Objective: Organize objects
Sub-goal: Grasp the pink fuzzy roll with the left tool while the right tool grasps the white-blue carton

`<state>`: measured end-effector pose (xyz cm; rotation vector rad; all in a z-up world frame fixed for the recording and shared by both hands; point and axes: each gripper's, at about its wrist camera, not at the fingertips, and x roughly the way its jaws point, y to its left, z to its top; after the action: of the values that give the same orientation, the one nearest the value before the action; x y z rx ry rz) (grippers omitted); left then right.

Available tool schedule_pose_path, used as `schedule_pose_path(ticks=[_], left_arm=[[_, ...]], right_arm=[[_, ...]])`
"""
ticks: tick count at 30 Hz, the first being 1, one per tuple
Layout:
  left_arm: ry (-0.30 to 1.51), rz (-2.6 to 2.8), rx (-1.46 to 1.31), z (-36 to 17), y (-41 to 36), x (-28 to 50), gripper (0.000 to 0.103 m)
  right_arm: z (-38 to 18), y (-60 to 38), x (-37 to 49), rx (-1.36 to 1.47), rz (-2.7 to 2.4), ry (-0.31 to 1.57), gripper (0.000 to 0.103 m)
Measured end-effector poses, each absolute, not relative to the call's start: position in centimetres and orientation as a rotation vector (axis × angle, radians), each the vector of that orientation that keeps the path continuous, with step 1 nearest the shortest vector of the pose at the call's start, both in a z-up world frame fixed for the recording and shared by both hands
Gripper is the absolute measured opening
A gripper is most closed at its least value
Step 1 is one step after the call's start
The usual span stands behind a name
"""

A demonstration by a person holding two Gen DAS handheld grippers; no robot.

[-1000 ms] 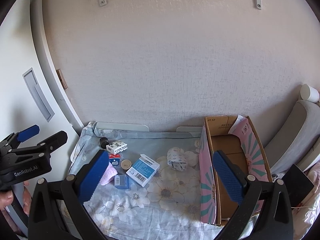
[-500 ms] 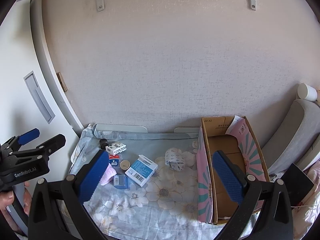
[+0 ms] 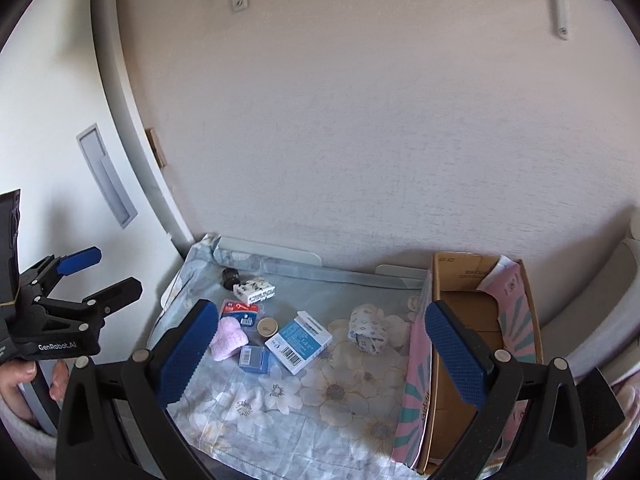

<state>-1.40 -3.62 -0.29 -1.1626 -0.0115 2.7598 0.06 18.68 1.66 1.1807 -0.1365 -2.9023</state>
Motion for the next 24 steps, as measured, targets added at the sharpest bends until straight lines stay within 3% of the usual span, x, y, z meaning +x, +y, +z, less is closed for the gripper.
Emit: schedule_pose_path(ticks=[11, 24], left_arm=[[-0.002, 2.591, -1.351, -8.0, -4.8, -3.8, 0.103], [0.084, 2.431, -1.530, -17.9, -4.5, -7.6, 0.099]], right_arm=[[-4.4, 17.6, -4.0, 1.324, -2.686, 0.002, 0.102], [-15.0, 15.1, -10.4, 1.539, -2.328, 0.307, 0.102]])
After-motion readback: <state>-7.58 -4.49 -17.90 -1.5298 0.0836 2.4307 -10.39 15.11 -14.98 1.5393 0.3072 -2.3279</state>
